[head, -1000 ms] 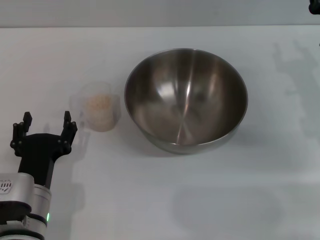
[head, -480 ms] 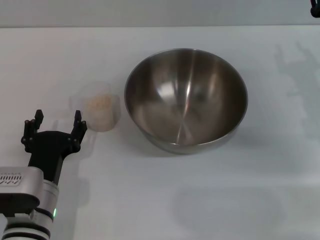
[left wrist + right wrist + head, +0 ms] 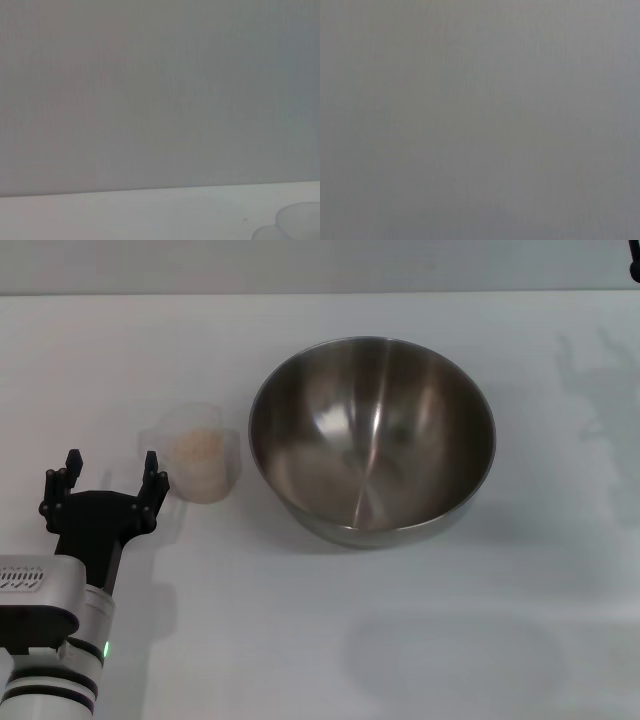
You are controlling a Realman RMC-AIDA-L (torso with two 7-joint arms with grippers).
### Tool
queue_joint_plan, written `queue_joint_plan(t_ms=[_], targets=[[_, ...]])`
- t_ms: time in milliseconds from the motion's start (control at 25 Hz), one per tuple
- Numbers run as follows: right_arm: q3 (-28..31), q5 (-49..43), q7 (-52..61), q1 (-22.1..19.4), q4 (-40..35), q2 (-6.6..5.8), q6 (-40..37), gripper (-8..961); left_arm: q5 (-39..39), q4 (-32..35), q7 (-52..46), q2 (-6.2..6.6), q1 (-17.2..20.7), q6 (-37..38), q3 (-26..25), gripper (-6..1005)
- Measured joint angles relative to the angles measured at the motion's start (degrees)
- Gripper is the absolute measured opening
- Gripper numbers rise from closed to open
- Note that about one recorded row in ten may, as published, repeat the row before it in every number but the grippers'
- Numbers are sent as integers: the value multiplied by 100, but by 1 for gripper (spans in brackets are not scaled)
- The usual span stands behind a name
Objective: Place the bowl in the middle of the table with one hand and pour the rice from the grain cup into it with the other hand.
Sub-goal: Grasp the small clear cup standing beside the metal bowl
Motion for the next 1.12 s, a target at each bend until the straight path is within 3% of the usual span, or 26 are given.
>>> queue_joint_plan(t_ms=[920,1040,1120], targets=[[0,0,3,-64,1,31,-20,517,-299,233,-62,0,-421,-300,1,841],[0,0,2,-74,1,31,-19,516,-304,243,-63,0,-435,-308,1,762],[0,0,2,-81,1,37,-19,516,-308,261,-65,0,-445,-312,-12,760]])
